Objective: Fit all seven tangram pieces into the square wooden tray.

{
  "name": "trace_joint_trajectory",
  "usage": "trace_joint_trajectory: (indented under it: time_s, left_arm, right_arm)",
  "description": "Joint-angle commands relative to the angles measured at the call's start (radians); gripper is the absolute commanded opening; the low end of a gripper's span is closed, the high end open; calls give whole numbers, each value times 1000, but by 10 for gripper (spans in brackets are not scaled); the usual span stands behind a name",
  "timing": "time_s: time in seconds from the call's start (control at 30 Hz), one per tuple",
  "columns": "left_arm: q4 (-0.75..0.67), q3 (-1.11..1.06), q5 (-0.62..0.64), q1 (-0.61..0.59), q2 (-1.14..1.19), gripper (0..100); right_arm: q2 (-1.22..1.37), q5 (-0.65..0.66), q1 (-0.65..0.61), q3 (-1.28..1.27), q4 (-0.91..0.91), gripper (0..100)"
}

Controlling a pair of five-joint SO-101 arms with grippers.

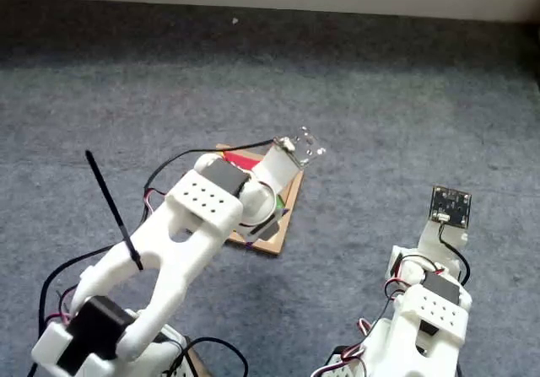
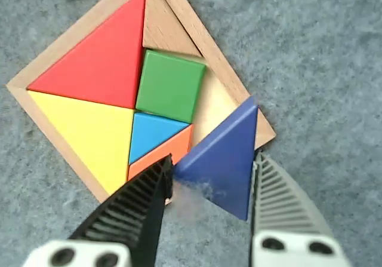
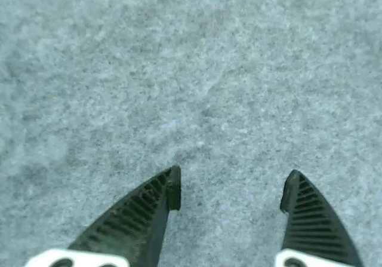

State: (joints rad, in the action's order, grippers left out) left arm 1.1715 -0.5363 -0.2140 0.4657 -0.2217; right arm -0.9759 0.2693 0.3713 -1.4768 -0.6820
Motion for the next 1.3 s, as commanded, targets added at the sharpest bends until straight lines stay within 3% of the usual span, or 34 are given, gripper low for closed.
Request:
trace_joint_trajectory:
  time_s: [0.0, 0.37, 0.53, 0.93, 1.07, 1.27]
  left_arm:
    - [5, 151, 14, -51, 99, 155]
    - [-15, 243, 14, -62, 263, 158]
    - [-8, 245, 66, -85, 255, 281]
    - [54, 272, 57, -81, 265, 268]
    - [54, 260, 57, -35, 265, 219]
    - [32, 193, 55, 56, 266, 222]
  right_arm:
    - [-13, 0, -12, -1, 19, 265]
    - [-13, 0, -12, -1, 21, 265]
    - [-13, 0, -12, -1, 21, 265]
    - [-13, 0, -18, -1, 21, 265]
    - [-13, 0, -48, -1, 21, 265]
    - [-13, 0, -50, -1, 21, 265]
